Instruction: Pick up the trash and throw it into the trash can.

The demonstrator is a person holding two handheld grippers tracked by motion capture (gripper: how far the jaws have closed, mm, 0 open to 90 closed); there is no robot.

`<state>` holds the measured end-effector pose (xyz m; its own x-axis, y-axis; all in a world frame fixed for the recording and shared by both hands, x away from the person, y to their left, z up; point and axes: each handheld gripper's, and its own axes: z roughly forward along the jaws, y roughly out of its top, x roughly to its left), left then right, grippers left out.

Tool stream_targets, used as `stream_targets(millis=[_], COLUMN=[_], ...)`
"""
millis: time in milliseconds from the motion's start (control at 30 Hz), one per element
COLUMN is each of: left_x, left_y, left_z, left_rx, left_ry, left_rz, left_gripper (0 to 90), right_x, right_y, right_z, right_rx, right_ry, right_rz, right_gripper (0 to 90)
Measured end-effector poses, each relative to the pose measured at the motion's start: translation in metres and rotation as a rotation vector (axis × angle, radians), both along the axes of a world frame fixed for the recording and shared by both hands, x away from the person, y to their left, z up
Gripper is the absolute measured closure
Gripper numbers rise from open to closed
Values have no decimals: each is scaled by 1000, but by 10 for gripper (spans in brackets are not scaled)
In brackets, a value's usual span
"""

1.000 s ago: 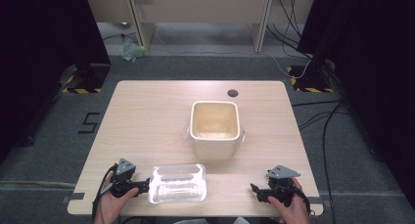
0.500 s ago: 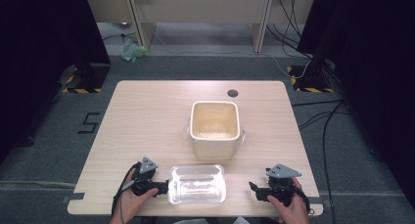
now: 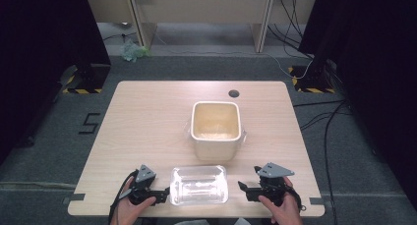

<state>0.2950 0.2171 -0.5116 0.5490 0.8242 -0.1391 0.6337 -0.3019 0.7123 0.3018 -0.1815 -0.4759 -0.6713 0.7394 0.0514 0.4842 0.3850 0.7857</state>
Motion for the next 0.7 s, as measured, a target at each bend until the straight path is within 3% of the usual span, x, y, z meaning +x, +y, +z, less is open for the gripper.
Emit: stream_targets(millis=[267,333,433,533,700], left_x=[-2,-3,-3,-2,-3], left_y=[-8,-10,-8,-8,-12], left_z=[0,0,0,-1,-1], left_rx=[-7,20,12,-7,-3], left_ry=[-2,-16,-12,-5,-4], left_rz=[-15,-5,-6,-6,-16], left_gripper=[155,173,173,158,158], right_x=[1,2,4,3,2], right_y=[20,25,26,24,25], right_z=[7,7,7,10,12], right_rx=[63,68,66,118,144], right_ry=[16,18,20,39,42], right_rz=[49,47,37,38,41], right_gripper=[198,206,205,201,194])
